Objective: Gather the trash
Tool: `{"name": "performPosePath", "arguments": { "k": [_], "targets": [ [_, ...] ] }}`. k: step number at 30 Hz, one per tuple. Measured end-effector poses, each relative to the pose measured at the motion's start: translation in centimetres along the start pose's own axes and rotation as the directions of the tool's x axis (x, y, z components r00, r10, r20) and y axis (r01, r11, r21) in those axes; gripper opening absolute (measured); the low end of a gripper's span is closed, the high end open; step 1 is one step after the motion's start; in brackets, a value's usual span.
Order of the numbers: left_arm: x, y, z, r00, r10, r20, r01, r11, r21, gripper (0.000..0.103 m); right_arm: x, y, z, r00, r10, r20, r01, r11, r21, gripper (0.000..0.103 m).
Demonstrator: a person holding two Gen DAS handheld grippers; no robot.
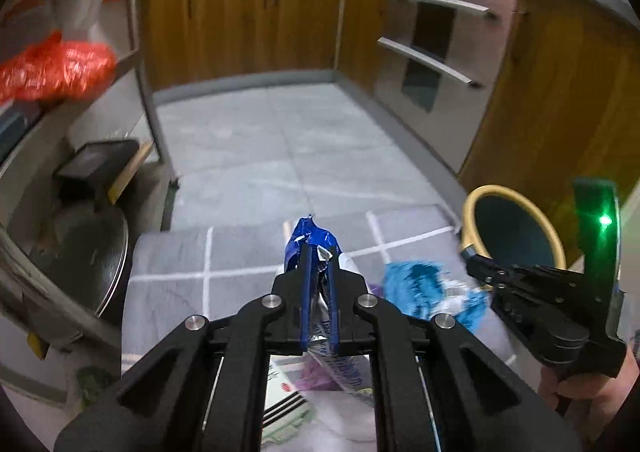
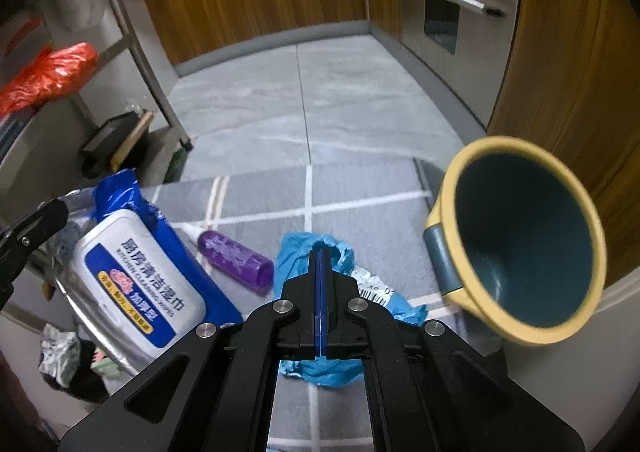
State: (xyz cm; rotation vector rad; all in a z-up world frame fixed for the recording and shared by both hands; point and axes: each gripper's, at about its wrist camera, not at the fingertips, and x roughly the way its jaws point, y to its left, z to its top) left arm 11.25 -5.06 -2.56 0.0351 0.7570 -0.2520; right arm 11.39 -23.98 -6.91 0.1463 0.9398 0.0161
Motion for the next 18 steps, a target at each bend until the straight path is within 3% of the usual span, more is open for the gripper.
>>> {"name": "performPosePath", "arguments": {
  "k": [5,12,15,18],
  "targets": [
    [-2.0,-1.8,0.9,0.997,-0.032,0.070,0.029,0.998,0.047,0.006,-3.2,-0.1,0.6,0.997,-0.016,0.075,0.019,0.999,-0.026,0.001],
    [-4.8,-4.8,2.6,0.979,-0.076,0.188,0.051,0.989,0.138,0.005,-8.0,-1.1,2.4,0.975,-0.045,0.216,0.061,0.996,-0.072,0.001],
    [-5.7,-5.6,3.0,0.972,-0.083,0.220,0.047,0.985,0.165,0.005,-8.7,-2.4,3.0,0.978,0.010,0.210,-0.001,0.999,-0.043,0.001],
    [-6.5,-5.8,3.4,0.967,-0.082,0.240,0.041,0.985,0.170,0.005,-6.7,-3.9,3.0,0.988,0.053,0.146,-0.055,0.998,0.012,0.002]
  ]
}}
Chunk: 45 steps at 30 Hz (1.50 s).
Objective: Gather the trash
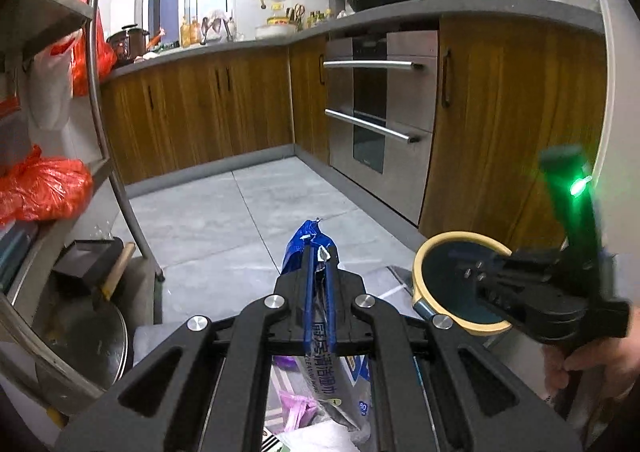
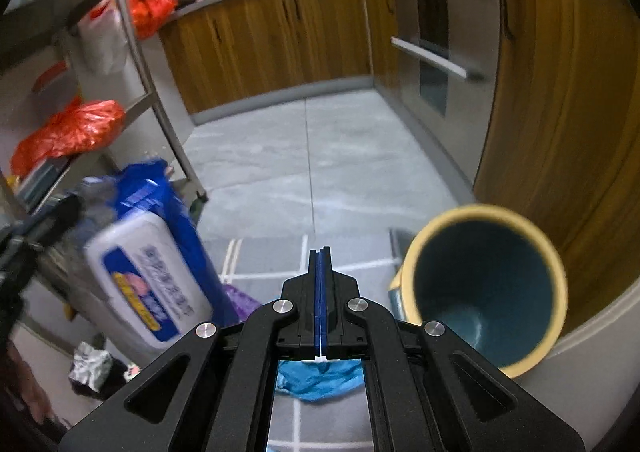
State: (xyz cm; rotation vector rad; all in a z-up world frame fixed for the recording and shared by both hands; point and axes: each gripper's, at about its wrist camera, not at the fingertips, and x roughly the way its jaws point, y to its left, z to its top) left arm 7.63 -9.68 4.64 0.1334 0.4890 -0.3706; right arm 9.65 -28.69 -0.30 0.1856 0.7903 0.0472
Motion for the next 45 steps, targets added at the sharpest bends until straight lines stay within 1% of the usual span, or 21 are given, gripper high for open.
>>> {"name": "performPosePath", "arguments": {
  "k": [2,3,5,6,7,9,11,12,19,21,22,23,24,25,26,27,29,32,36,41,45],
  "targets": [
    [-0.4,0.2,0.3,1.000,0.005,0.010,-0.005,1.000,-0.007,0.005,1.5,-0.6,-0.6,0.999,-0.005,-0.045,0.007,1.000,0.028,0.015],
    [-0.4,0.3,0.4,1.000,0.006,0.011,-0.006,1.000,-0.010,0.005,2.1,-0.7,-1.0,0.998,-0.005,-0.061,0.007,0.999,0.040,0.018],
    [-0.5,0.8,0.5,1.000,0.009,0.016,-0.009,1.000,-0.017,0.005,4.3,-1.1,-2.1,0.992,-0.022,-0.121,0.030,0.998,0.063,0.031],
    [-0.5,1.1,0.6,1.000,0.012,0.018,-0.012,1.000,-0.021,0.005,5.0,-1.2,-2.4,0.990,-0.029,-0.135,0.038,0.997,0.067,0.036],
    [-0.5,1.3,0.6,1.000,0.013,0.018,-0.013,1.000,-0.023,0.005,6.2,-1.3,-3.1,0.985,-0.041,-0.166,0.054,0.996,0.075,0.043],
    [-0.5,1.7,0.6,1.000,0.014,0.016,-0.014,1.000,-0.028,0.005,8.0,-1.0,-3.9,0.976,-0.051,-0.210,0.067,0.995,0.073,0.051],
    [-0.3,1.9,0.5,1.000,0.013,0.012,-0.013,0.999,-0.031,0.005,9.1,-1.0,-4.6,0.969,-0.049,-0.244,0.068,0.995,0.073,0.067],
    [-0.2,2.0,0.5,1.000,0.013,0.008,-0.013,0.999,-0.033,0.005,9.8,-0.8,-4.9,0.966,-0.042,-0.257,0.062,0.996,0.070,0.068],
    [0.0,2.5,0.5,1.000,0.006,0.004,-0.006,0.999,-0.041,0.005,13.0,0.2,-7.2,0.944,-0.075,-0.321,0.084,0.996,0.015,0.069],
    [0.0,2.5,0.4,1.000,0.004,0.005,-0.004,0.999,-0.040,0.005,13.6,0.5,-7.6,0.941,-0.082,-0.329,0.087,0.996,0.001,0.066],
    [0.1,2.6,0.4,1.000,0.004,0.003,-0.004,0.999,-0.041,0.005,13.8,0.5,-7.6,0.939,-0.083,-0.333,0.088,0.996,-0.002,0.062],
    [0.1,2.5,0.4,1.000,0.004,0.002,-0.004,0.999,-0.041,0.005,14.1,0.4,-7.7,0.937,-0.086,-0.338,0.089,0.996,-0.006,0.054],
    [0.1,2.5,0.4,1.000,0.003,-0.001,-0.003,0.999,-0.041,0.005,14.4,0.4,-7.9,0.934,-0.089,-0.345,0.090,0.996,-0.012,0.052],
    [0.2,2.5,0.5,1.000,0.003,-0.004,-0.003,0.999,-0.041,0.005,14.7,0.4,-8.1,0.931,-0.093,-0.354,0.091,0.996,-0.022,0.044],
    [0.3,2.5,0.4,1.000,0.004,-0.006,-0.004,0.999,-0.041,0.005,15.0,0.4,-8.3,0.927,-0.094,-0.363,0.090,0.996,-0.029,0.038],
    [0.4,2.5,0.4,1.000,0.004,-0.007,-0.004,0.999,-0.041,0.005,15.1,0.5,-8.4,0.925,-0.095,-0.367,0.089,0.995,-0.034,0.035],
    [0.4,2.5,0.4,1.000,0.004,-0.007,-0.004,0.999,-0.041,0.005,14.9,0.7,-8.1,0.929,-0.078,-0.363,0.074,0.997,-0.026,0.027],
    [0.4,2.4,0.4,1.000,0.004,-0.003,-0.004,0.999,-0.043,0.005,13.6,0.9,-7.1,0.945,-0.071,-0.320,0.067,0.997,-0.025,0.023],
    [0.3,2.4,0.6,1.000,0.000,0.007,0.000,0.999,-0.051,0.005,11.2,1.4,-5.7,0.960,-0.078,-0.270,0.072,0.997,-0.034,0.022],
    [0.0,2.3,1.1,1.000,-0.012,0.027,0.014,0.998,-0.057,0.005,7.6,1.5,-3.3,0.971,-0.093,-0.219,0.086,0.995,-0.040,0.022],
    [-0.2,1.7,1.4,0.999,-0.022,0.038,0.024,0.998,-0.049,0.005,4.4,0.4,-0.9,0.978,-0.094,-0.188,0.084,0.995,-0.062,0.022]
  ]
}}
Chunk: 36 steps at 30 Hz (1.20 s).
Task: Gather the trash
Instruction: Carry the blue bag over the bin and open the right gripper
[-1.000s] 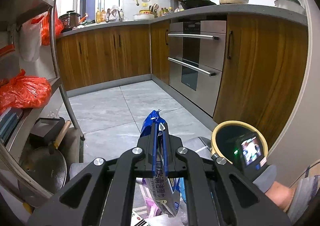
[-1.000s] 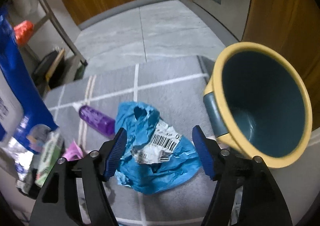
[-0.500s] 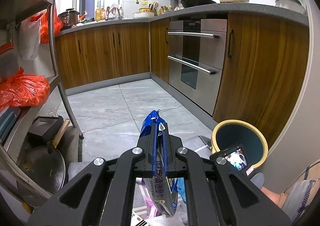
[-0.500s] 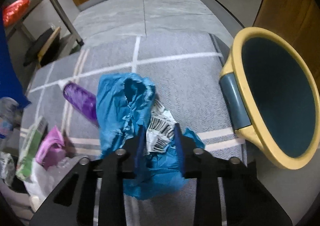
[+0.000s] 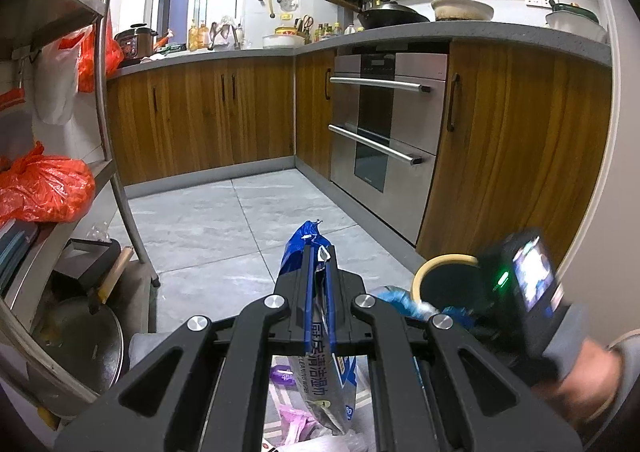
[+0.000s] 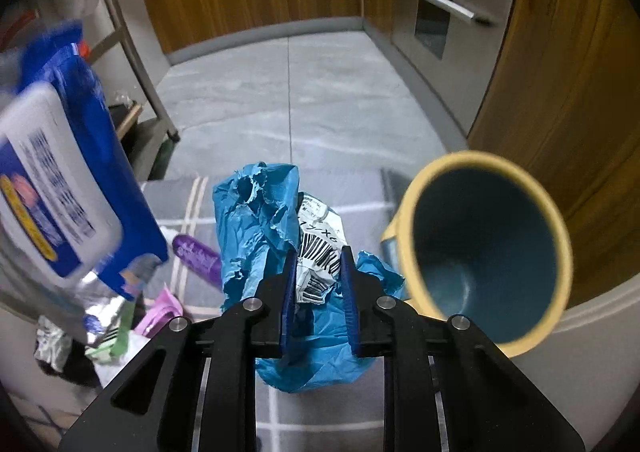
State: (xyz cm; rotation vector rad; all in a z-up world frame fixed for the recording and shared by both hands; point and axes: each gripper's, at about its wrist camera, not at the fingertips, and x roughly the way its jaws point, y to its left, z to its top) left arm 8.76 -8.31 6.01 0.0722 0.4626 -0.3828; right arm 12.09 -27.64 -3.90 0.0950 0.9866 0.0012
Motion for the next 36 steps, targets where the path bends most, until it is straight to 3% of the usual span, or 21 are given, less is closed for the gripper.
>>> {"name": "performPosePath", "arguments": {
  "k": [7,10,15,19,27,36],
  "targets": [
    [-0.2,-1.0,0.1,1.000,-0.024,-0.005,0.024,1.000,0.020,0.005,-4.9,-4.2,2.7,0.990,-0.085,0.115,0.094,0.993,-0.077,0.022],
    [-0.2,-1.8,0.5,0.999,-0.051,-0.009,0.051,0.999,0.013,0.005,-5.3,-6.8,3.1,0.982,-0.116,0.152,0.124,0.991,-0.044,0.022],
    [0.9,-5.1,2.0,0.995,-0.100,0.003,0.100,0.994,0.053,0.005,-4.3,-11.4,4.1,0.974,-0.176,0.144,0.172,0.984,0.039,0.022],
    [2.8,-8.7,3.1,0.988,-0.152,-0.009,0.152,0.983,0.101,0.005,-3.1,-14.1,4.0,0.977,-0.191,0.097,0.185,0.981,0.064,0.022],
    [9.8,-15.9,4.4,0.968,-0.228,-0.108,0.242,0.958,0.152,0.005,-0.3,-19.2,4.2,0.974,-0.228,-0.003,0.227,0.970,0.089,0.022],
    [17.6,-20.6,2.3,0.959,-0.187,-0.212,0.223,0.962,0.159,0.005,4.4,-20.8,4.4,0.955,-0.280,-0.097,0.283,0.959,0.019,0.022]
  ]
}}
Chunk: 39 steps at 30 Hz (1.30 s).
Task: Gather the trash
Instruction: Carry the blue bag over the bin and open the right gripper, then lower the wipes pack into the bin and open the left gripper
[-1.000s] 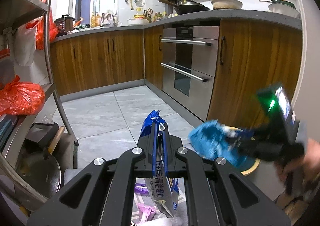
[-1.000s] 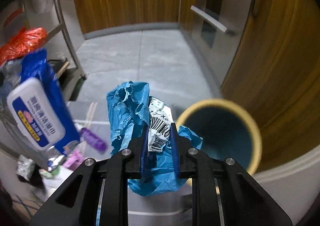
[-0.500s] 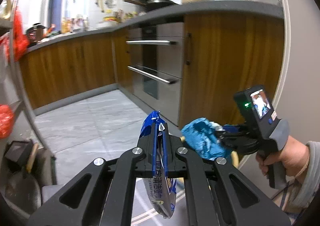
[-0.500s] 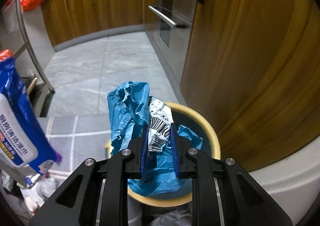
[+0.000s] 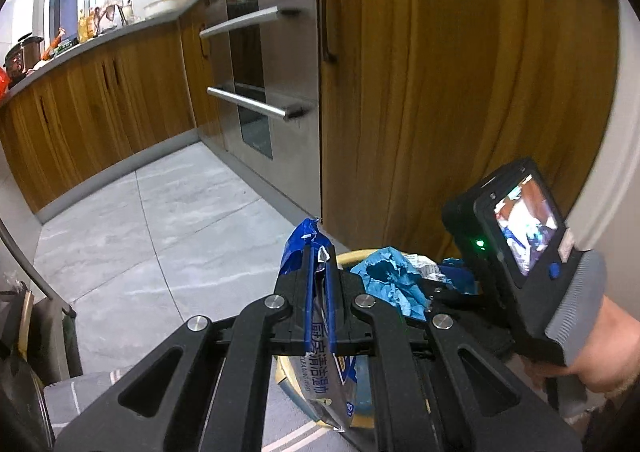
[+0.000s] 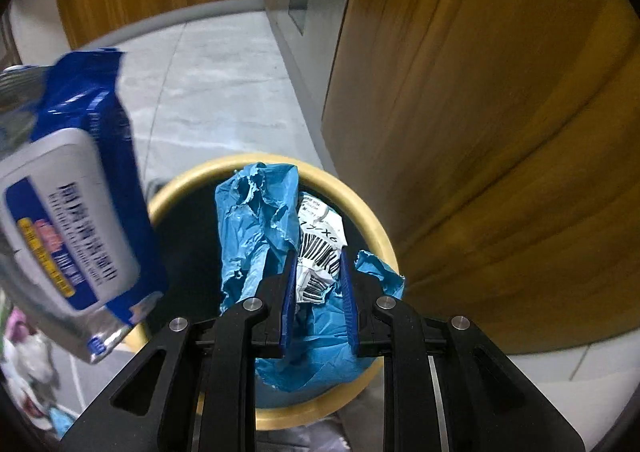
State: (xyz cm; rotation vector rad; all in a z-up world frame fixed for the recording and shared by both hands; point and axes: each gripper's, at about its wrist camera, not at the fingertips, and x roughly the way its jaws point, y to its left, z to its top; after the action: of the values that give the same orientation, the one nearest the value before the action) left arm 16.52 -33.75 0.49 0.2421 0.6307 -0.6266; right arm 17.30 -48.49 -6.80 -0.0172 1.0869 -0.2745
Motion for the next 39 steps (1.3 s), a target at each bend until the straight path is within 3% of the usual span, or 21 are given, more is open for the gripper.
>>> {"name": "performPosePath", "arguments": {
  "k": [8,17,20,22,27,30,32,36,39],
  "targets": [
    [4.9,-1.3,-2.1,0.995,0.053,-0.085,-0.048,0.997,0.062,0.005,1.4,1.0,-0.1,0.998,-0.016,-0.058,0.010,0.996,-0.093,0.022],
    [6.8,-0.7,-2.4,0.991,0.021,-0.132,-0.017,0.999,0.028,0.007,1.8,0.3,1.4,0.997,0.036,-0.072,-0.040,0.998,-0.053,0.022],
    [6.8,-0.8,-2.5,0.991,0.023,-0.134,-0.020,1.000,0.024,0.014,2.2,0.4,1.6,0.996,0.042,-0.073,-0.046,0.997,-0.053,0.022],
    [6.9,-0.7,-2.6,0.990,0.039,-0.135,-0.034,0.999,0.033,0.024,2.3,0.0,1.1,0.996,0.047,-0.077,-0.051,0.998,-0.045,0.022],
    [6.6,-0.5,-3.3,0.989,0.051,-0.139,-0.045,0.998,0.047,0.025,2.5,-0.4,0.4,0.992,0.077,-0.103,-0.082,0.996,-0.045,0.023],
    [6.4,0.1,-3.6,0.988,0.062,-0.144,-0.056,0.998,0.039,0.024,2.7,0.3,0.4,0.993,0.064,-0.101,-0.071,0.995,-0.068,0.032],
    [6.1,0.4,-3.6,0.987,0.069,-0.143,-0.064,0.997,0.036,0.025,2.8,0.3,0.5,0.993,0.065,-0.102,-0.072,0.996,-0.060,0.044],
    [5.1,1.2,-3.6,0.987,0.083,-0.137,-0.080,0.996,0.029,0.025,2.6,0.5,0.6,0.994,0.064,-0.088,-0.069,0.996,-0.058,0.048],
    [3.8,1.8,-3.7,0.987,0.096,-0.131,-0.093,0.995,0.027,0.025,1.9,0.9,0.6,0.995,0.072,-0.071,-0.075,0.996,-0.052,0.057]
  ]
}}
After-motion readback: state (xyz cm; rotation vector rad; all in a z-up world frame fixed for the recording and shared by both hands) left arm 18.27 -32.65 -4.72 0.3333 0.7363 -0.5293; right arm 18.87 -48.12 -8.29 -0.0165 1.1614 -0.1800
